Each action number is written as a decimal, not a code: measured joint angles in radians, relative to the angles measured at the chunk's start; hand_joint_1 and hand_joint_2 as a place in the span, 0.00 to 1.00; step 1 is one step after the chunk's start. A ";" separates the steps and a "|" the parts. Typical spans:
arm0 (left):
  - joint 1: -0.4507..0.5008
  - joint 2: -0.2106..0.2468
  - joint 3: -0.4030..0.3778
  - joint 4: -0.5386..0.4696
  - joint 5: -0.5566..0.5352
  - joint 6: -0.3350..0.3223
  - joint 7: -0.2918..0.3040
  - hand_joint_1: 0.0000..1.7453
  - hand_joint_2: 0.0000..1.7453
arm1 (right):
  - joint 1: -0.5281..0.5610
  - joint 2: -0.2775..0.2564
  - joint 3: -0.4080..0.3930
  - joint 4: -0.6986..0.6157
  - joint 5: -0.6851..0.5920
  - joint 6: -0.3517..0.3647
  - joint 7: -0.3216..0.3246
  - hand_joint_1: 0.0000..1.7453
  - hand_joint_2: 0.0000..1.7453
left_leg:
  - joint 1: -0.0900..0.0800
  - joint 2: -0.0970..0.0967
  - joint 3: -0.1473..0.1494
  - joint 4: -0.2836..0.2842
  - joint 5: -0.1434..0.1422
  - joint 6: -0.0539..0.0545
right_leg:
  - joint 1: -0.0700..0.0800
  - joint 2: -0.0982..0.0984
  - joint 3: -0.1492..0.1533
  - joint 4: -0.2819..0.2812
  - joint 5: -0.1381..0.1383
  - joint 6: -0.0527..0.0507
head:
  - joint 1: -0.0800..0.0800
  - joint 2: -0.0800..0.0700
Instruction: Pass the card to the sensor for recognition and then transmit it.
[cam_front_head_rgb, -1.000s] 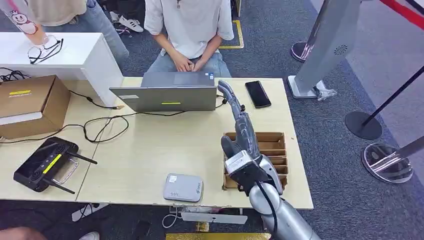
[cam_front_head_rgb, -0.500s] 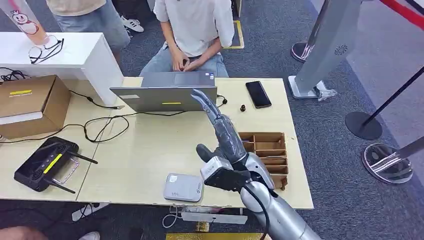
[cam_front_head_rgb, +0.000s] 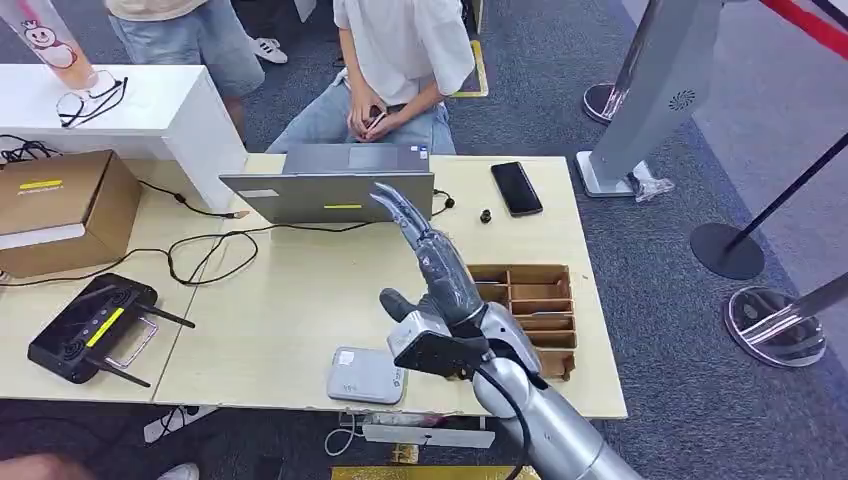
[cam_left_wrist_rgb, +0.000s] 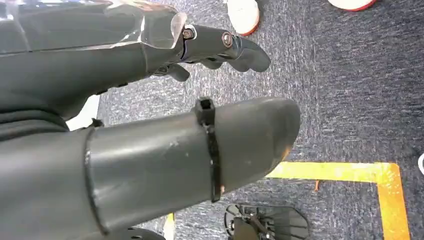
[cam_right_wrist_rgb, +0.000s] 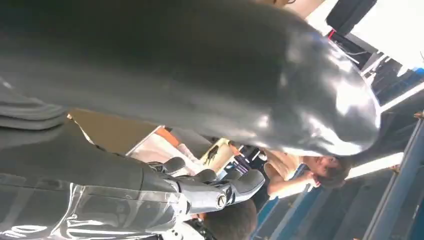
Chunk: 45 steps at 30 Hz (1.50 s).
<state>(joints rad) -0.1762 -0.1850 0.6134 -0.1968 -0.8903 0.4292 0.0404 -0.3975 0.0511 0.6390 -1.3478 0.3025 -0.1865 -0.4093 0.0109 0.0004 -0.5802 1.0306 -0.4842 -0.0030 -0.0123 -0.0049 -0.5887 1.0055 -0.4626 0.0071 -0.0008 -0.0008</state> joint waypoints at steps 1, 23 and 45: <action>0.000 0.001 0.000 0.000 -0.003 -0.005 0.000 0.00 0.00 | 0.001 0.000 -0.001 0.000 0.000 -0.005 -0.001 0.00 0.00 | 0.000 0.000 0.000 0.000 0.000 0.000 | 0.000 0.000 0.000 0.000 0.000 0.000 | 0.000 0.000; -0.002 0.003 -0.026 0.000 -0.078 -0.048 -0.005 0.00 0.00 | 0.110 -0.061 -0.031 -0.130 0.032 -0.108 0.029 0.00 0.00 | 0.000 0.000 0.000 0.000 0.000 0.000 | 0.000 0.000 0.000 0.000 0.000 0.000 | 0.000 0.000; -0.013 0.001 -0.042 0.000 -0.090 -0.056 0.015 0.00 0.00 | 0.143 -0.073 -0.046 -0.218 0.074 -0.109 0.074 0.00 0.00 | 0.000 0.000 0.000 0.000 0.000 0.000 | 0.000 0.000 0.000 0.000 0.000 0.000 | 0.000 0.000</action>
<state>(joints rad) -0.1894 -0.1843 0.5711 -0.1968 -0.9808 0.3727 0.0556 -0.2547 -0.0217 0.5932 -1.5655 0.3765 -0.2953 -0.3357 0.0108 0.0005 -0.5801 1.0306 -0.4843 -0.0030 -0.0124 -0.0044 -0.5889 1.0052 -0.4626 0.0071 -0.0008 -0.0008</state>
